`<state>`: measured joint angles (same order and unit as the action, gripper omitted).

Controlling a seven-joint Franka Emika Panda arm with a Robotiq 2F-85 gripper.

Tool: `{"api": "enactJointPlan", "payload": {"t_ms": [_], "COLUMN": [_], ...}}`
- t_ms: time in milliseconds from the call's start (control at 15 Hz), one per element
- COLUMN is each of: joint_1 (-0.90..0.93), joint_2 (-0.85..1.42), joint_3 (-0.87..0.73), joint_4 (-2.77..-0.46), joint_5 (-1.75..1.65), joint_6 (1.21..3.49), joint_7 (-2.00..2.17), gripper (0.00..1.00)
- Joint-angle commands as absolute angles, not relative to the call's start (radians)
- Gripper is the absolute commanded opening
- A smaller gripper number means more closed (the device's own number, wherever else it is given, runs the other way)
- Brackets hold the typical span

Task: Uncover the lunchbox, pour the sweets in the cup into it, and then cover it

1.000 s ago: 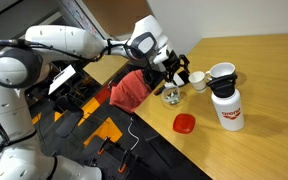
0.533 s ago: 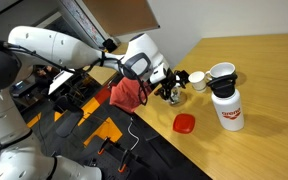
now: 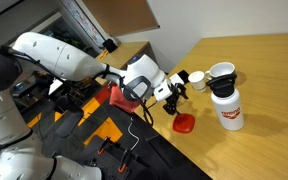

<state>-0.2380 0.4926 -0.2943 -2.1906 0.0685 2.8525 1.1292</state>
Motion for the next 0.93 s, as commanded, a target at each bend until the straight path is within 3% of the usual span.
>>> {"api": "enactJointPlan", "payload": {"t_ms": [0, 867], "joint_1": [-0.207, -0.31], "joint_2": [0.499, 0.495], "joint_3": [-0.32, -0.257], "joint_4": [-2.185, -2.279], "joint_5": [0.109, 0.217], "joint_6": [2.849, 2.922], "joint_7": [1.099, 0.748], "gripper": [1.0, 1.0]}}
